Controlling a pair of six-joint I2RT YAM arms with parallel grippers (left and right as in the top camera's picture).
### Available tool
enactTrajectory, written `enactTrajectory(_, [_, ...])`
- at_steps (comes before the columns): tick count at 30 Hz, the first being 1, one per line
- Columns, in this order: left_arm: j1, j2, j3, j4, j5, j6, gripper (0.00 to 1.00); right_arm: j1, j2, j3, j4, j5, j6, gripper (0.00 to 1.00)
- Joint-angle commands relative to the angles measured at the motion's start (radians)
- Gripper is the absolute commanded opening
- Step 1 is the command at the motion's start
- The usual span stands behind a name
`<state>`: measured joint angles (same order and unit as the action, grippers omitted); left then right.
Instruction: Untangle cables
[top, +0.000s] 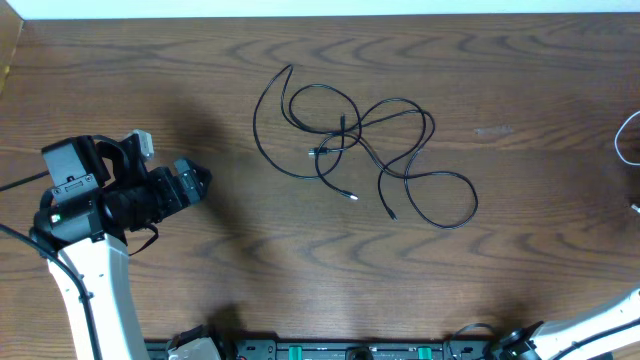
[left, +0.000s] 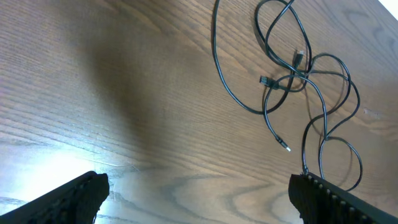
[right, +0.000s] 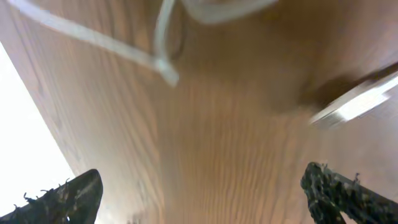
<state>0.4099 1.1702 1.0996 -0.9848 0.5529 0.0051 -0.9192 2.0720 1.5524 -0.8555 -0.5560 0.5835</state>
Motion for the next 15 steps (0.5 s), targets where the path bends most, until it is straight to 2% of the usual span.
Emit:
enactTrajectory(1, [0.003,-0.010,0.013,-0.002,0.016,0.030,0.98,0.112,-0.051,0.011,-0.031,-0.138,-0.151,0.99])
enactTrajectory(6, [0.003,-0.010,0.013,-0.002,0.016,0.044,0.98,0.319,-0.051,0.011,-0.027,-0.335,-0.471,0.99])
enactTrajectory(9, [0.003,-0.010,0.013,-0.006,0.016,0.044,0.98,0.460,-0.051,0.011,-0.062,-0.336,-0.608,0.99])
enactTrajectory(12, [0.003,-0.010,0.013,-0.011,0.016,0.045,0.98,0.600,-0.051,0.011,-0.102,-0.284,-0.695,0.99])
enactTrajectory(15, [0.003,-0.010,0.013,-0.014,0.016,0.045,0.98,0.758,-0.051,0.011,-0.113,-0.118,-0.697,0.99])
